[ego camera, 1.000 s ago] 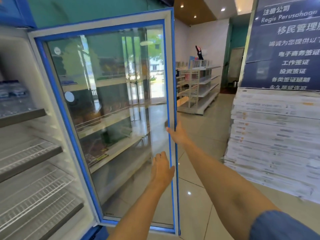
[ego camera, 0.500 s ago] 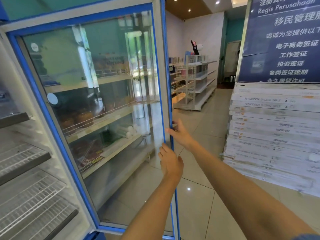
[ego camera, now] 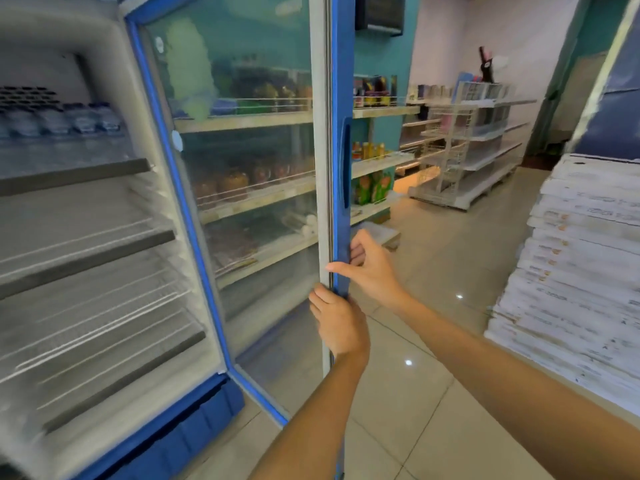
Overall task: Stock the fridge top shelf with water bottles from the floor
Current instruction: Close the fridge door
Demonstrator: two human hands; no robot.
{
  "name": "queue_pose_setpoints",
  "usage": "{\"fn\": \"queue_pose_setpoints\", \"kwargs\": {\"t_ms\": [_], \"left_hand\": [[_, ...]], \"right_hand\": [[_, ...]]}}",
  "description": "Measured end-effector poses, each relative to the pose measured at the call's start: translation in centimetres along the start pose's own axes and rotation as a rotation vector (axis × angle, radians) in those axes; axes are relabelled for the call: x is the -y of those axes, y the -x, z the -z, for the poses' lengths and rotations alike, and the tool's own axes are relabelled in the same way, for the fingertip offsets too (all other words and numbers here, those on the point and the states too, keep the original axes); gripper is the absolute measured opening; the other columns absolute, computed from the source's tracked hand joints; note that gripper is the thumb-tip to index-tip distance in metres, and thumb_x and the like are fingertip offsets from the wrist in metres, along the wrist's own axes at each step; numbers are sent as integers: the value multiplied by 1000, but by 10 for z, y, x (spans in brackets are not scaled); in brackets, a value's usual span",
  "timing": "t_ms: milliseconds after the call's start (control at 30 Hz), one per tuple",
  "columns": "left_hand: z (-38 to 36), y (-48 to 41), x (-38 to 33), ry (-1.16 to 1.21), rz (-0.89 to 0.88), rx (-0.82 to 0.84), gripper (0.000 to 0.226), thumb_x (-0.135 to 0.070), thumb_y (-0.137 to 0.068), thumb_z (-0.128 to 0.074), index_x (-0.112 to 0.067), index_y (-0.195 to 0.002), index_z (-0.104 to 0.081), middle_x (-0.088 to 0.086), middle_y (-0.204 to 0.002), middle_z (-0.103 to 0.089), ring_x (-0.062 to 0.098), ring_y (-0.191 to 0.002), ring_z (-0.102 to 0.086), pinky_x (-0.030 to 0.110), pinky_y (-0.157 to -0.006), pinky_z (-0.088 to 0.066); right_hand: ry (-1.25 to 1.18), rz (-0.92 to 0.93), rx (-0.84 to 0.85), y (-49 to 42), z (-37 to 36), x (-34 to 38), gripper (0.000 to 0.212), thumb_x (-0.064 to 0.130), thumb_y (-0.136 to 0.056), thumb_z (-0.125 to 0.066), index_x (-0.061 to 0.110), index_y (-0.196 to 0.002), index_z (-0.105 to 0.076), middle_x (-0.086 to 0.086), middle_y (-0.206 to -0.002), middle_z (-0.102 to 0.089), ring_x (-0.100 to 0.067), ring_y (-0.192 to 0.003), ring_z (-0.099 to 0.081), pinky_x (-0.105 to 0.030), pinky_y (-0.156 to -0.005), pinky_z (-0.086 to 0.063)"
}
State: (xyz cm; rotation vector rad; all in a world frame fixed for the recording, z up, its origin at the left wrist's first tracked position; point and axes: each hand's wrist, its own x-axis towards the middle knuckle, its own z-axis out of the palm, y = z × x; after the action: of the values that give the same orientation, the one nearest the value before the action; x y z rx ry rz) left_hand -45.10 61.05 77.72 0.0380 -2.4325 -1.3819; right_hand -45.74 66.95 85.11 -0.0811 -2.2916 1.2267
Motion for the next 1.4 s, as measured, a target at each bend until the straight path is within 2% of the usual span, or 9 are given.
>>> {"fn": "queue_pose_setpoints", "kwargs": {"t_ms": [133, 367, 567, 800, 967, 1067, 1233, 1333, 1400], "left_hand": [[35, 13, 29, 20, -38, -22, 59, -23, -91, -59, -5, -139, -30, 8, -127, -46, 25, -118, -49, 41, -78, -51], [102, 30, 61, 52, -23, -151, 72, -24, -89, -59, -15, -148, -18, -1, -139, -39, 14, -128, -41, 31, -90, -47], [161, 23, 95, 89, 14, -256, 77, -22, -84, -65, -23, -145, -18, -3, -138, -37, 15, -127, -41, 36, -90, -52], [266, -10, 129, 193, -104, -246, 65, -23, -91, -60, -20, -145, -25, -15, -134, -40, -3, -118, -40, 10, -92, -35], [341, -47, 179, 207, -112, -96, 46, -17, -91, -58, -12, -131, -36, -1, -123, -52, 14, -110, -54, 28, -91, -48], [377, -74, 208, 244, -64, -20, 27, -11, -89, -56, -14, -111, -41, 0, -104, -52, 12, -91, -52, 16, -75, -46], [432, -121, 255, 301, -40, 30, 35, -24, -78, -58, -10, -104, -41, 23, -102, -50, 14, -79, -46, 52, -79, -46], [463, -151, 281, 313, -62, 45, 25, -7, -87, -59, -17, -97, -39, 3, -93, -53, 7, -76, -51, 24, -70, -43], [481, -172, 298, 328, -71, 78, 28, -2, -87, -58, -19, -93, -37, -5, -89, -52, -2, -70, -53, 13, -64, -41]], "right_hand": [[83, 203, 47, 28, -9, 9, 29, 17, -73, -80, 18, -88, -55, 3, -88, -65, -12, -80, -62, -34, -76, -55], [713, 1250, 28, 27, -12, 51, 42, 24, -91, -59, 12, -132, -57, -12, -145, -47, -27, -138, -35, -47, -115, -29], [919, 1528, -46, 30, -69, 102, 54, 34, -95, -55, 21, -146, -40, -6, -154, -32, -23, -143, -29, -49, -115, -27], [468, 1134, -274, 59, -180, 207, 70, 40, -94, -57, 9, -149, -26, -12, -156, -25, -25, -146, -19, -53, -117, -21], [-155, 631, -172, 92, -282, 263, 84, 32, -95, -56, 3, -151, 0, -12, -160, 3, -1, -147, -2, -19, -118, -21], [-243, 547, -149, 103, -332, 289, 81, 34, -96, -52, 14, -152, 3, -9, -162, -6, -17, -149, -12, -35, -119, -23], [-255, 456, -216, 102, -395, 333, 81, 24, -84, -72, 7, -148, -27, -11, -145, -36, -19, -135, -30, -20, -112, -24], [-271, 374, -244, 90, -435, 352, 86, 29, -72, -81, 9, -144, -37, -6, -131, -41, -14, -122, -35, -6, -101, -20], [-315, 292, -244, 84, -470, 363, 91, 35, -75, -78, 12, -148, -30, -4, -144, -34, -13, -133, -30, -16, -109, -22]]}}
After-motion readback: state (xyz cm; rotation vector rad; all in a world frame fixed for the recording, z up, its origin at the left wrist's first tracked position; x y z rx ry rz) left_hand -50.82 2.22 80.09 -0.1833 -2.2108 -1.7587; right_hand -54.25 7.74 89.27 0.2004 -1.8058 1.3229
